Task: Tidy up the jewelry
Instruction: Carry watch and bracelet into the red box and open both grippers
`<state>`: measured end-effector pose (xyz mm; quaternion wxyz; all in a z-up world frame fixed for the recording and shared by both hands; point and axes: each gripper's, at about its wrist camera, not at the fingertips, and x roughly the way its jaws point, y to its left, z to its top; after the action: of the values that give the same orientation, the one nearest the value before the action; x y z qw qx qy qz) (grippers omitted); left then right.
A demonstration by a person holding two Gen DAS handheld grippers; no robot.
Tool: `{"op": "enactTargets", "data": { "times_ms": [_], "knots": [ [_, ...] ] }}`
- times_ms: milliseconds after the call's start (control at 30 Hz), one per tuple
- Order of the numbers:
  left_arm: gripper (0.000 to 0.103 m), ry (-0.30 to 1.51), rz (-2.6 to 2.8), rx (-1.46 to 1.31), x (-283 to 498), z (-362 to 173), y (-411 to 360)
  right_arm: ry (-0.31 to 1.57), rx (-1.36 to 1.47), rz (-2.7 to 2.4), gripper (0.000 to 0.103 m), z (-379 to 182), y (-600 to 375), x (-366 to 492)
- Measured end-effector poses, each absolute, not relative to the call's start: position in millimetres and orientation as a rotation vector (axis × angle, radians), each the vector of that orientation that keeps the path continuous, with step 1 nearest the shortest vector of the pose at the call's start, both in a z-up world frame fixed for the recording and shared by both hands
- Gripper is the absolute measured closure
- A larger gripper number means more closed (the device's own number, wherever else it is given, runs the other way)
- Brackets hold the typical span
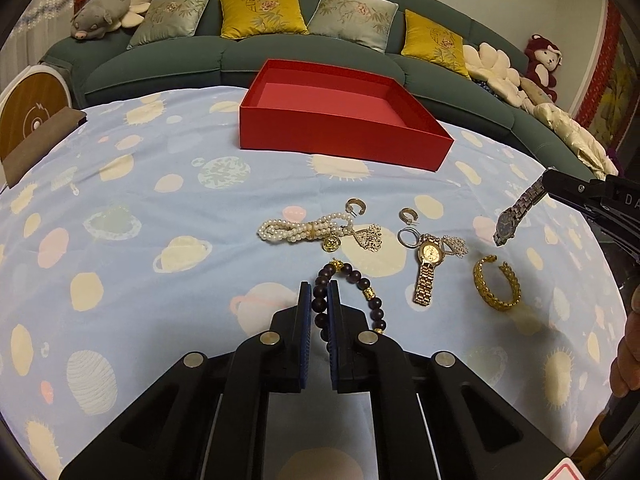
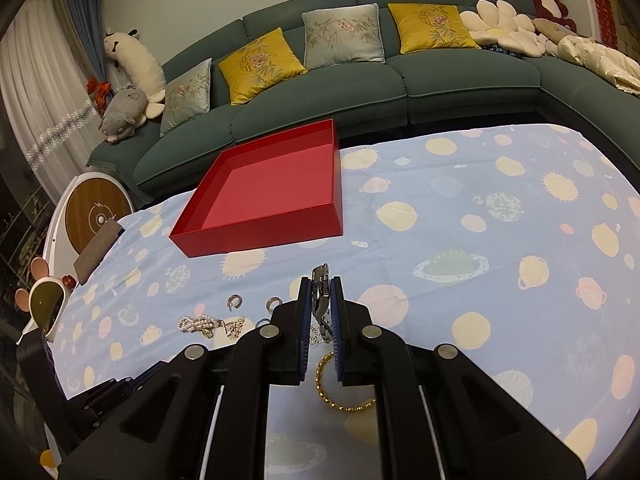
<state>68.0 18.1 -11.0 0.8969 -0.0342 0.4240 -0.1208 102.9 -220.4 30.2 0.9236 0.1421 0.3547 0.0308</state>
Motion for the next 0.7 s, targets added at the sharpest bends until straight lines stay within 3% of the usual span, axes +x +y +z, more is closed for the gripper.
{"op": "enactTargets", "data": {
  "times_ms": [433, 700],
  "knots": [
    [0.098, 0.764, -0.339, -0.097, 71, 66, 14, 0.646, 0.304, 0.133, 0.094, 74, -204, 113],
    [0.098, 0.683, -0.339, -0.098, 136, 125, 17, 0.653, 0.316, 0.173, 0.094, 98, -199, 164]
  ]
}}
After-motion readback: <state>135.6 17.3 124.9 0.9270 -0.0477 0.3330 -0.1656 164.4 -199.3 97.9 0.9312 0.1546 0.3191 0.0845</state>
